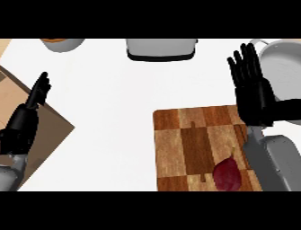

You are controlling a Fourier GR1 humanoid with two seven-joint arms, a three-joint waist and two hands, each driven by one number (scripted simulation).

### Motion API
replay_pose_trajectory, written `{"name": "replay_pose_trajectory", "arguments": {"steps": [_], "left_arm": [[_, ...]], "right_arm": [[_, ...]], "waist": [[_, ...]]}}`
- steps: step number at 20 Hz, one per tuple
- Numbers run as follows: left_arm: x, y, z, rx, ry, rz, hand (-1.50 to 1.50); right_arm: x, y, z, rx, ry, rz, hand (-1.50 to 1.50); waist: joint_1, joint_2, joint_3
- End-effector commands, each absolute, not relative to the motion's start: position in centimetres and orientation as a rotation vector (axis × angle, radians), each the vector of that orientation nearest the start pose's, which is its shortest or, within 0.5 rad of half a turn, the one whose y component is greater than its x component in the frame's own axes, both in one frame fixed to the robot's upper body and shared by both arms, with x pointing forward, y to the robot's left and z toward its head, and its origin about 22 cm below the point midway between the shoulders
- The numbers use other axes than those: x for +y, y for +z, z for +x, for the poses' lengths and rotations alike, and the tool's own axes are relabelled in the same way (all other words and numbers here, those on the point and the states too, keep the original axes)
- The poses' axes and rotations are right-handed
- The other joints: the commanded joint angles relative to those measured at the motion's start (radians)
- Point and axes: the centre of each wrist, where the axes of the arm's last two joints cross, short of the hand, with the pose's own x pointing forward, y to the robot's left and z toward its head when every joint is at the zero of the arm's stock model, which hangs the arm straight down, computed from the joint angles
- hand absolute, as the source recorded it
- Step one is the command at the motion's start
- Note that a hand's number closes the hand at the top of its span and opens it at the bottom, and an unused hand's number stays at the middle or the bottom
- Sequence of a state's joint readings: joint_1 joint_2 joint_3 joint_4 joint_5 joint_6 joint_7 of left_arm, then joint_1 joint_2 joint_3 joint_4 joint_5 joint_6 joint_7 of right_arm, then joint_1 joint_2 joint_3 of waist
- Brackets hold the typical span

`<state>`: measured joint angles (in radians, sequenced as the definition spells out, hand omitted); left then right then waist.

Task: Pick the pear from the cutting board and place it in the pot

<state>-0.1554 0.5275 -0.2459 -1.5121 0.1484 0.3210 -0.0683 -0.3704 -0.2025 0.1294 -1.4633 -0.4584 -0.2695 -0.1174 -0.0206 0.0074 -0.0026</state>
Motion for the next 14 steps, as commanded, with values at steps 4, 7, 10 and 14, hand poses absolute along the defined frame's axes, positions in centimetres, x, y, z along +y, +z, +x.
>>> {"name": "replay_pose_trajectory", "arguments": {"steps": [4, 7, 10, 14], "left_arm": [[28.5, 6.7, 27.7, -1.689, -0.045, 0.323, 0.00], [28.5, 7.1, 27.1, -1.691, -0.005, 0.288, 0.00], [28.6, 7.5, 27.5, -1.635, 0.094, 0.224, 0.00], [28.0, 8.7, 28.1, -1.618, 0.076, 0.209, 0.00]], "right_arm": [[-32.5, 1.5, 25.9, -1.816, -0.286, -0.017, 1.50], [-37.9, 3.3, 25.3, -1.734, 0.261, -0.459, 1.50], [-38.0, -6.2, 18.9, -1.708, -0.200, -0.478, -1.50], [-39.5, -8.7, 16.2, -1.905, -0.276, -0.419, -1.50]], "waist": [[-0.015, -0.005, 0.006], [0.002, 0.019, -0.025], [-0.001, 0.000, 0.007], [0.010, -0.006, 0.006]]}}
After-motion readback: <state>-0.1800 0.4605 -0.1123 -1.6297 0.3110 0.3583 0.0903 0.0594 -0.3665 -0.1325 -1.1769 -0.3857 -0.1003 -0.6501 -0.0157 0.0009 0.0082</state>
